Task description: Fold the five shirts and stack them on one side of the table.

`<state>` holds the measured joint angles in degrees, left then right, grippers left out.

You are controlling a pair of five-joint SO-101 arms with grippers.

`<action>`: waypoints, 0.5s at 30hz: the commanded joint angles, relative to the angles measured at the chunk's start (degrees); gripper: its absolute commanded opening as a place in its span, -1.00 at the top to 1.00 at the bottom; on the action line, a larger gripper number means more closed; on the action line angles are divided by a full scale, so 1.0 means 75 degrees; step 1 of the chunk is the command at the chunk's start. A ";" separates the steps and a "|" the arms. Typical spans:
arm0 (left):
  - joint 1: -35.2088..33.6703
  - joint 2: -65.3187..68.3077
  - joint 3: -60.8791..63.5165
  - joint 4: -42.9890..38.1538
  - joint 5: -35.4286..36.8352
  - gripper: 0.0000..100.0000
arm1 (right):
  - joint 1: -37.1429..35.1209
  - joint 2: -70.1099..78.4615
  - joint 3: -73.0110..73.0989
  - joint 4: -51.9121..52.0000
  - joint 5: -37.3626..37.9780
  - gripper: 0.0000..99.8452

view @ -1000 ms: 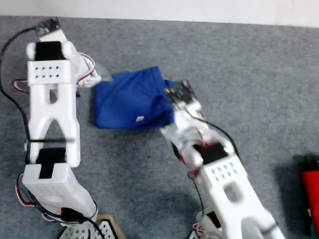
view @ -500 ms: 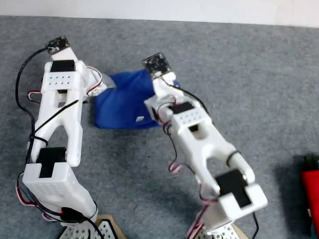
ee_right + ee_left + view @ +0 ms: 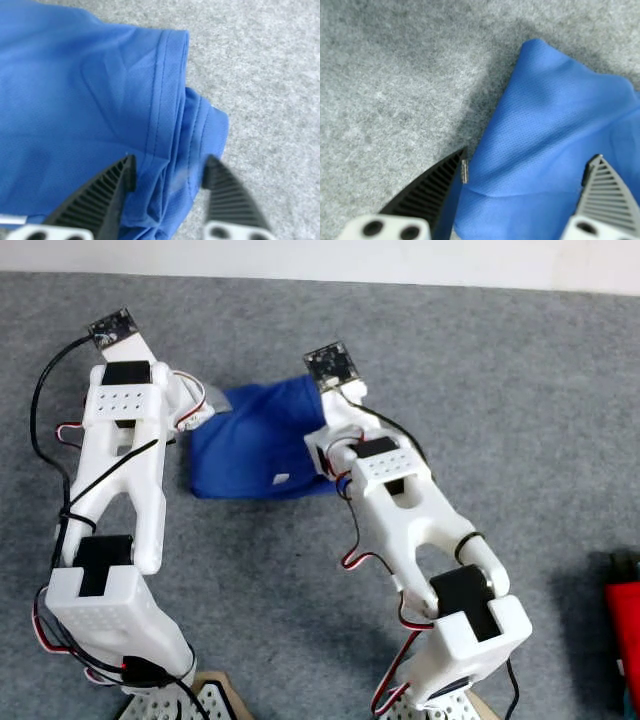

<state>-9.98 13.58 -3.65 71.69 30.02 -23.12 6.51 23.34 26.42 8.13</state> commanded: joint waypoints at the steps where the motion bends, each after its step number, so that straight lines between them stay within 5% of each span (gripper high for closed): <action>1: -0.0088 -0.0053 -0.0018 -0.0082 0.0059 0.28 | 0.0053 -0.0076 -0.0182 0.0041 0.0023 0.91; 15: -0.0088 -0.0053 -0.0018 -0.0094 0.0059 0.28 | 0.0568 -0.0205 -0.0147 0.1014 0.0000 0.98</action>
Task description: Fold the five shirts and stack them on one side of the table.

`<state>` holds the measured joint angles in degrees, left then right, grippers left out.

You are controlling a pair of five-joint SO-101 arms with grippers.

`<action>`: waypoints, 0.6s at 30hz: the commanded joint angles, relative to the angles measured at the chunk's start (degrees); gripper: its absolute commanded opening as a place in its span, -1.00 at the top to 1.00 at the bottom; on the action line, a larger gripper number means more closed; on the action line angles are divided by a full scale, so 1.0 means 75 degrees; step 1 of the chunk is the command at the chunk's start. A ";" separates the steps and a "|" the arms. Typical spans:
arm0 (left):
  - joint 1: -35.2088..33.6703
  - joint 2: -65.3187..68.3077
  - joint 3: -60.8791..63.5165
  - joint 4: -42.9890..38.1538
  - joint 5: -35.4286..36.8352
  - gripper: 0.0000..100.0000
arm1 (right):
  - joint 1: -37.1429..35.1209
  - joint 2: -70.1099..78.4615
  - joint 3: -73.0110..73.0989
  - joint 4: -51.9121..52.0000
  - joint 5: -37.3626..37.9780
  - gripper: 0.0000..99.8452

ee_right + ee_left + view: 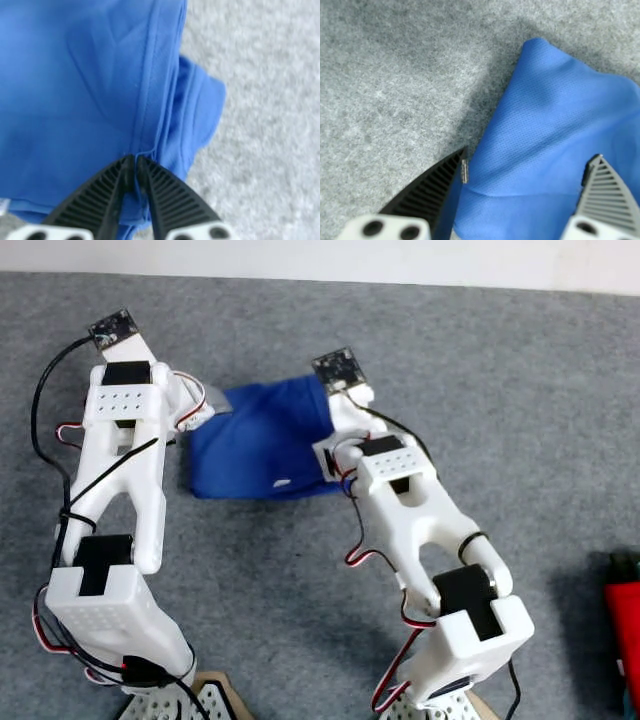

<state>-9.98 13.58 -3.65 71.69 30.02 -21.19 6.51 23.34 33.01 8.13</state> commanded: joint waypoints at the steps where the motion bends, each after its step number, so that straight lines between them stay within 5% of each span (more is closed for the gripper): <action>1: -0.0088 -0.0053 -0.0018 -0.0094 0.0059 0.28 | 0.0451 -0.0346 -0.0123 0.0135 -0.0012 0.98; 13: -0.0088 -0.0053 -0.0018 -0.0094 0.0059 0.28 | 0.0498 -0.1811 0.1237 0.0053 -0.0434 0.97; 18: -0.0088 -0.0053 -0.0018 -0.0094 0.0059 0.28 | 0.0498 -0.1799 0.1073 0.0064 -0.0996 0.55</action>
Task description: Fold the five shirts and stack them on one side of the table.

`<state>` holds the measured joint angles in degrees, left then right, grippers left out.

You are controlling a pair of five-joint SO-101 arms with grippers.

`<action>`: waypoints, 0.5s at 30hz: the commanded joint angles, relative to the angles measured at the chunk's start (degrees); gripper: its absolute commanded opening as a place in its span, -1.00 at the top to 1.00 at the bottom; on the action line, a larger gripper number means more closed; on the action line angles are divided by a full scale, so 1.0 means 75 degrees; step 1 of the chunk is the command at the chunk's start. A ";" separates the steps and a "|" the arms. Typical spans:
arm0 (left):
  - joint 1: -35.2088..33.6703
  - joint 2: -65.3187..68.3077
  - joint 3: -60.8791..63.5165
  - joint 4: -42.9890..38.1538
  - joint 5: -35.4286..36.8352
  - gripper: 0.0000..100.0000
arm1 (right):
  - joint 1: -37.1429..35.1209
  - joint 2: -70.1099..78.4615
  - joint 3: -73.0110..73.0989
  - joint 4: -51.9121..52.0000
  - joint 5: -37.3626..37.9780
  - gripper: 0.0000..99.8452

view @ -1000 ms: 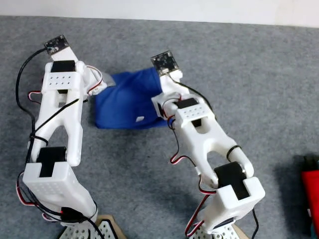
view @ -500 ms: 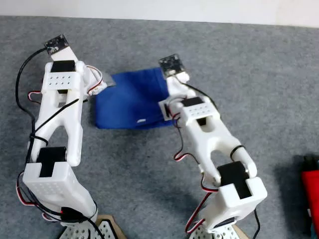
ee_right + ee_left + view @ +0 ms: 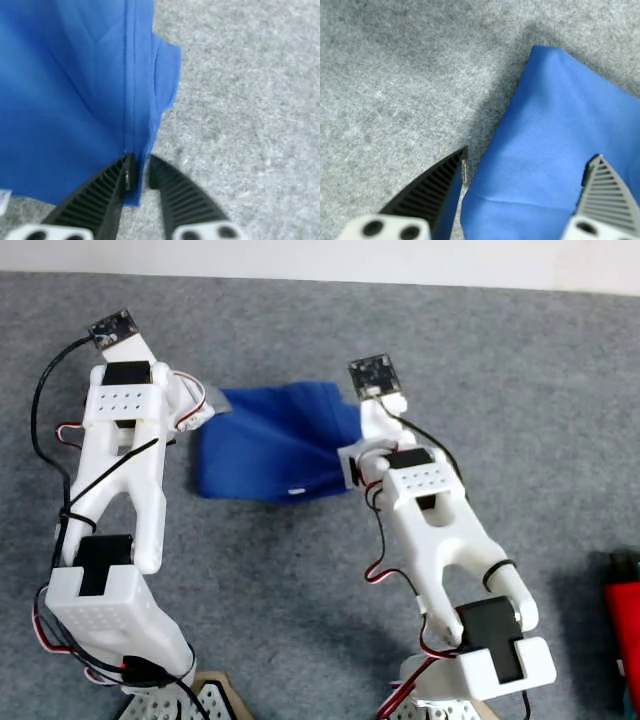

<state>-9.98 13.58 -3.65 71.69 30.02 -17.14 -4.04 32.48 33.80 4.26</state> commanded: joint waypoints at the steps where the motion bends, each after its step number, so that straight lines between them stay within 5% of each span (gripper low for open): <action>1: -0.0088 -0.0053 -0.0018 -0.0094 0.0059 0.28 | -0.0041 -0.0393 -0.0217 -0.0029 -0.0668 0.48; 8: -0.0088 -0.0053 -0.0018 -0.0094 0.0059 0.28 | -0.0240 -0.0240 -0.1119 -0.0029 -0.0879 0.45; 15: -0.0088 -0.0041 -0.0018 -0.0094 0.0059 0.28 | -0.0721 0.1940 -0.3077 0.0275 -0.0996 0.45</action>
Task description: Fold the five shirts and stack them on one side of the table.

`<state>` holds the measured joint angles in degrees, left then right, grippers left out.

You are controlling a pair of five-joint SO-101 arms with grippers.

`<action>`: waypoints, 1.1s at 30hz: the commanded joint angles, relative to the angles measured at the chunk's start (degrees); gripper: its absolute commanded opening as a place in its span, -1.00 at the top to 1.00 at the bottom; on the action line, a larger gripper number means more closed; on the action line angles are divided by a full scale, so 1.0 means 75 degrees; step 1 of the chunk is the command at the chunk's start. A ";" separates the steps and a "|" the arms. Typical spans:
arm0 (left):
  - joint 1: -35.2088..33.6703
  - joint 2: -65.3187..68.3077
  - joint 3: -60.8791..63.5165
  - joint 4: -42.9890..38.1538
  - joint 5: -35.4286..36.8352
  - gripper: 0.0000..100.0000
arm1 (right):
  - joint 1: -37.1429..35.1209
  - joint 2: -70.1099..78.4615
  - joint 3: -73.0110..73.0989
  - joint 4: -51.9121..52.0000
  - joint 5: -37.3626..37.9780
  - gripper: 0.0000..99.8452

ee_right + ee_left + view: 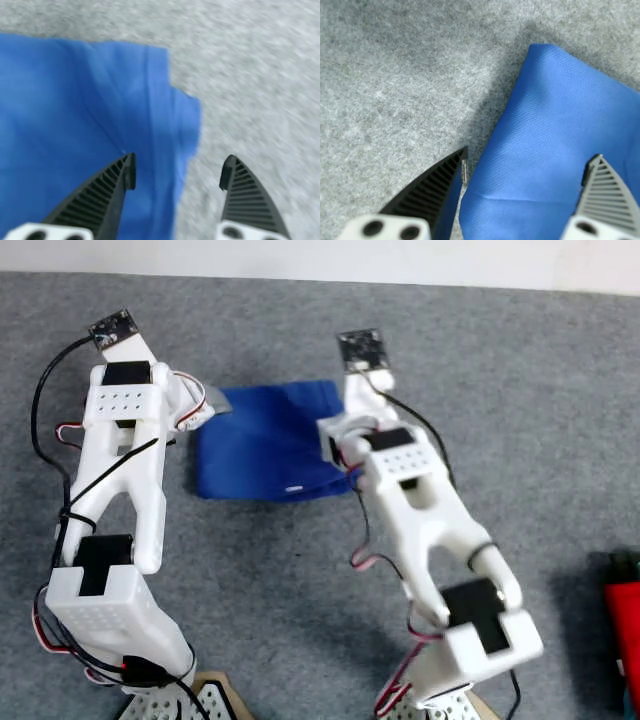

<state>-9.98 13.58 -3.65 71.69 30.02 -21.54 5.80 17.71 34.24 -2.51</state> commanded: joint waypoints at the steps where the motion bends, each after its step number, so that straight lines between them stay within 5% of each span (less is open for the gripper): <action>1: -0.0088 -0.0041 -0.0018 -0.0094 0.0059 0.28 | -0.0135 0.0990 -0.1471 0.0381 -0.0094 0.45; 11: -0.0088 -0.0053 0.0217 -0.0434 0.0035 0.28 | 0.0229 0.2936 -0.2971 0.0979 -0.0141 0.45; 17: -0.0100 -0.0053 0.0287 -0.0563 0.0035 0.28 | -0.0545 0.3253 -0.3030 0.1729 -0.0117 0.45; 24: -0.0100 -0.0053 0.0287 -0.0563 0.0035 0.28 | -0.0604 0.3253 -0.3042 0.1893 -0.0094 0.99; 33: -0.0100 -0.0053 0.0299 -0.0563 0.0047 0.28 | 0.0486 0.3241 -0.4378 0.3722 -0.0141 0.99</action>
<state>-9.98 13.58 -1.19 68.18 30.02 -21.89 30.59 -10.42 57.10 -3.21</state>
